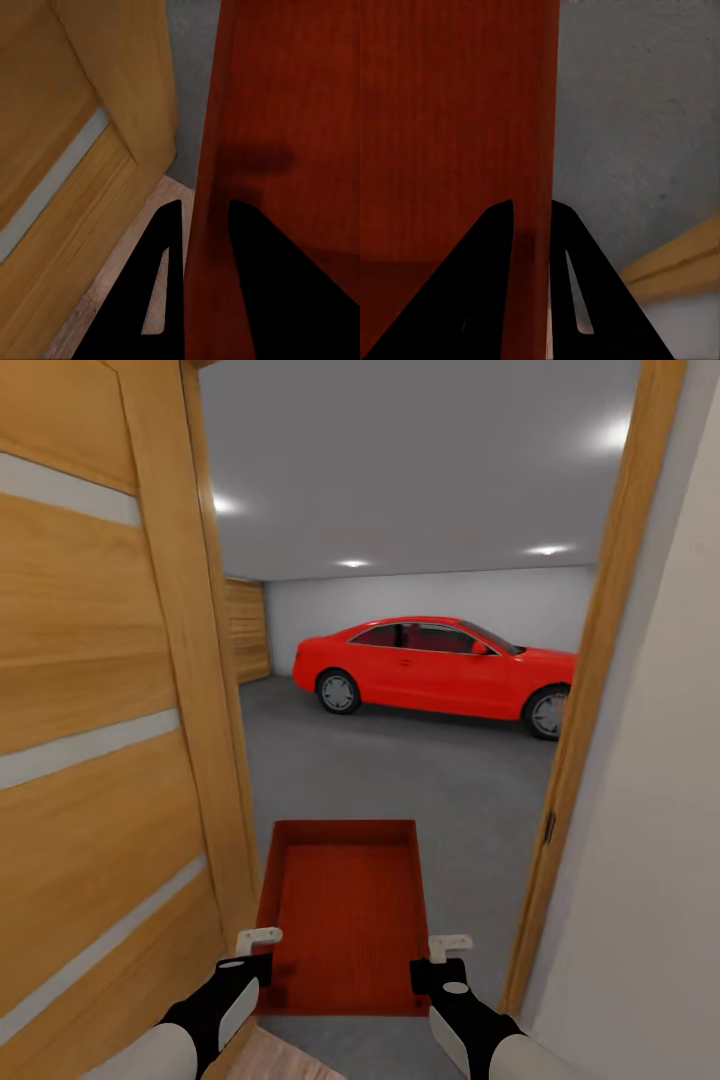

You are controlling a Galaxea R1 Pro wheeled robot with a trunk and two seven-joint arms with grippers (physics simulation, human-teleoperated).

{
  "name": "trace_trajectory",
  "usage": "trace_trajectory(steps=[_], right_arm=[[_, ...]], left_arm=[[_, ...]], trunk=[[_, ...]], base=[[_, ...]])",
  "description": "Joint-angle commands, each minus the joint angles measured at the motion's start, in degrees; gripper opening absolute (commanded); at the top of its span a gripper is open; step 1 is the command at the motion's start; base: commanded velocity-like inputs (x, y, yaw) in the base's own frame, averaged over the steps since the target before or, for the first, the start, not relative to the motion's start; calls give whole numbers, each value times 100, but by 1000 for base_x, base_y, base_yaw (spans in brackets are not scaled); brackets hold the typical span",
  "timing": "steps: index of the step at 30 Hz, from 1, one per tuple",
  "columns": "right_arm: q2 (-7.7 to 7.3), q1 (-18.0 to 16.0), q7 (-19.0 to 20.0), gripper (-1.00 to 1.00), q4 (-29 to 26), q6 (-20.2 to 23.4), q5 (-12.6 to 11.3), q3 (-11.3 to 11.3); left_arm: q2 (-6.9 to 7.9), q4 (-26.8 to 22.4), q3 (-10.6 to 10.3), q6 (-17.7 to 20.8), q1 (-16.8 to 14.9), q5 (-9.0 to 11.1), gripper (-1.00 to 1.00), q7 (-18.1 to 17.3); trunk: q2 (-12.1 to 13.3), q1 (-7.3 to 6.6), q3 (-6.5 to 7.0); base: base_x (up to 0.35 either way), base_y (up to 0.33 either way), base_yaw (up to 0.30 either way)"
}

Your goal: Move the two storage containers from the living room to the garage. In the garage, place one container on the floor and stack the other container on top of it (either order is fine).

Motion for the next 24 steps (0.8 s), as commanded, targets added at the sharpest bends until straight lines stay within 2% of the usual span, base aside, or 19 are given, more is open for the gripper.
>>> trace_trajectory(steps=[1,24], right_arm=[[1,-4,-21,-100,9,-14,-123,-72],[3,-4,-19,-100,10,-14,-123,-72]], left_arm=[[381,-35,238,40,-5,-153,-100,75],[381,-59,237,40,-6,-153,-100,75]], trunk=[[-5,3,-7],[-5,3,-7]], base=[[246,217,-155],[246,218,-241]])
